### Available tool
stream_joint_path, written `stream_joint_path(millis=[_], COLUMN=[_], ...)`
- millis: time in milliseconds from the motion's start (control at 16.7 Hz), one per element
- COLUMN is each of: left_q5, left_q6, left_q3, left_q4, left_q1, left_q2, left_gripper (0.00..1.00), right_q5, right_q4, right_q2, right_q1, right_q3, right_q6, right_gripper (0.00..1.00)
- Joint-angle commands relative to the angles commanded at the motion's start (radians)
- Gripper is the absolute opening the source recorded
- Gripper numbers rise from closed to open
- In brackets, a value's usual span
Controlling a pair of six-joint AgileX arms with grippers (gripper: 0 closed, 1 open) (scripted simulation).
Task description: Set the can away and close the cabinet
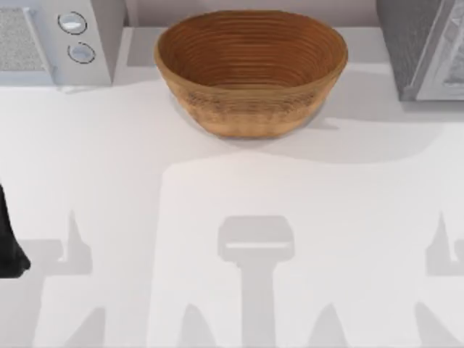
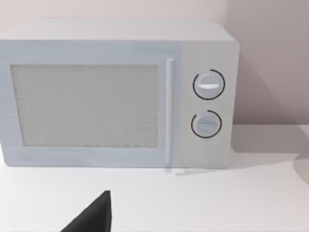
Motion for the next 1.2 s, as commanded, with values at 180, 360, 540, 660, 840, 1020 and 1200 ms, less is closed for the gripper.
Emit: stream_joint_path(millis=[180,360,540,660,840,1020,1200], left_q5=[0.0,0.0,0.0,0.0,0.0,0.0,0.0], left_q6=[0.0,0.0,0.0,0.0,0.0,0.0,0.0], left_q3=[0.0,0.0,0.0,0.0,0.0,0.0,0.0], left_q4=[0.0,0.0,0.0,0.0,0.0,0.0,0.0], left_q1=[0.0,0.0,0.0,0.0,0.0,0.0,0.0], left_q2=[0.0,0.0,0.0,0.0,0.0,0.0,0.0], left_gripper=[1.0,1.0,1.0,1.0,1.0,1.0,1.0], right_q5=[-0.06,-0.168,-0.31,-0.415,-0.578,-0.733,-0.866], right_q4=[0.071,0.2,0.368,0.493,0.687,0.872,1.029], right_q2=[0.092,0.257,0.474,0.635,0.884,1.122,1.325], right_q1=[-0.061,-0.171,-0.315,-0.421,-0.587,-0.745,-0.88], right_q3=[0.022,0.061,0.112,0.151,0.21,0.266,0.314], right_q6=[0.001,0.004,0.007,0.009,0.013,0.016,0.019], right_gripper=[1.0,1.0,1.0,1.0,1.0,1.0,1.0])
